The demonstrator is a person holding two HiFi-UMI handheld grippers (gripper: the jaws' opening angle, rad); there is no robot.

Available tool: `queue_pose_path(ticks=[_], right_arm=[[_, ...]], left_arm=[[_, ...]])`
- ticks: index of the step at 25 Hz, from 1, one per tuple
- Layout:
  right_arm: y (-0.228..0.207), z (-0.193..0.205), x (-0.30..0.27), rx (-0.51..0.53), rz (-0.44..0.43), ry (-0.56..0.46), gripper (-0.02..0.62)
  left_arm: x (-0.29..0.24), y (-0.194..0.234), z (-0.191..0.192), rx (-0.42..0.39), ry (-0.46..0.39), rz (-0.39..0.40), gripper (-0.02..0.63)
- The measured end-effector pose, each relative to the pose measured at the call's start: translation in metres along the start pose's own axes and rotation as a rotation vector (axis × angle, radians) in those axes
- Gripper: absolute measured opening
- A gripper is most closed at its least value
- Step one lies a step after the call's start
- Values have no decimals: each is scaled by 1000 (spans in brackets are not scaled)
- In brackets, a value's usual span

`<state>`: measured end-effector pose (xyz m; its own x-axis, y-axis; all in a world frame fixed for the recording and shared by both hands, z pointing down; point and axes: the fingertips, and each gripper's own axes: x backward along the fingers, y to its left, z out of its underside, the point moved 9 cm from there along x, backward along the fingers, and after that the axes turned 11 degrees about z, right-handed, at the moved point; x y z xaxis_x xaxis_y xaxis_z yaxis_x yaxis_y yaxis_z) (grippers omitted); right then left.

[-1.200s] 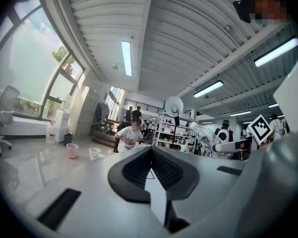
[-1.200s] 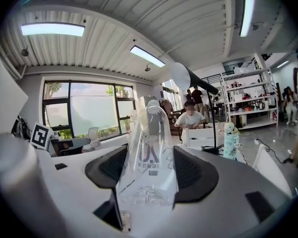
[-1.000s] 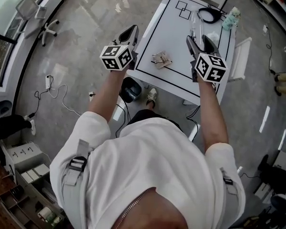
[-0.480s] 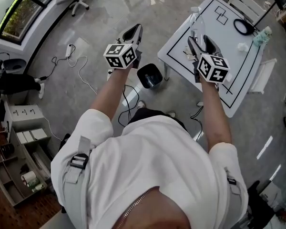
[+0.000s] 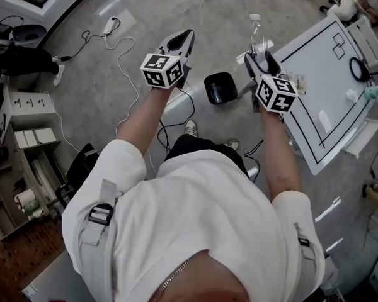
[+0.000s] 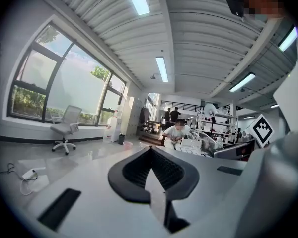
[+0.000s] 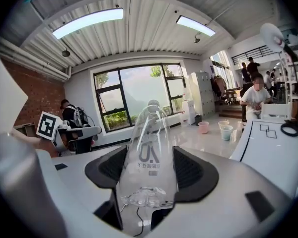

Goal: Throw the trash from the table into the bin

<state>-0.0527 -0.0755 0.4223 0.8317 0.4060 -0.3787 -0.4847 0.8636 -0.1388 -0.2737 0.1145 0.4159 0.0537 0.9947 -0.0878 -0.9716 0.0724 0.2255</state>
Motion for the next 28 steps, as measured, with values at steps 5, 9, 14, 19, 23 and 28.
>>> queue_pose_path(ticks=[5, 9, 14, 19, 23, 28], right_arm=[[43, 42, -43, -4, -20, 118, 299], [58, 94, -75, -10, -20, 225, 299], [52, 178, -116, 2, -25, 371, 299], [30, 258, -148, 14, 9, 500, 299], [17, 322, -172, 32, 29, 587, 299], [-3, 411, -205, 66, 42, 688, 299]], left_arm=[[26, 45, 33, 48, 67, -30, 11], [30, 72, 76, 97, 125, -39, 11], [30, 92, 146, 164, 186, -85, 11], [28, 105, 226, 239, 270, -116, 11], [30, 118, 284, 279, 312, -129, 11], [19, 133, 360, 305, 344, -127, 11]])
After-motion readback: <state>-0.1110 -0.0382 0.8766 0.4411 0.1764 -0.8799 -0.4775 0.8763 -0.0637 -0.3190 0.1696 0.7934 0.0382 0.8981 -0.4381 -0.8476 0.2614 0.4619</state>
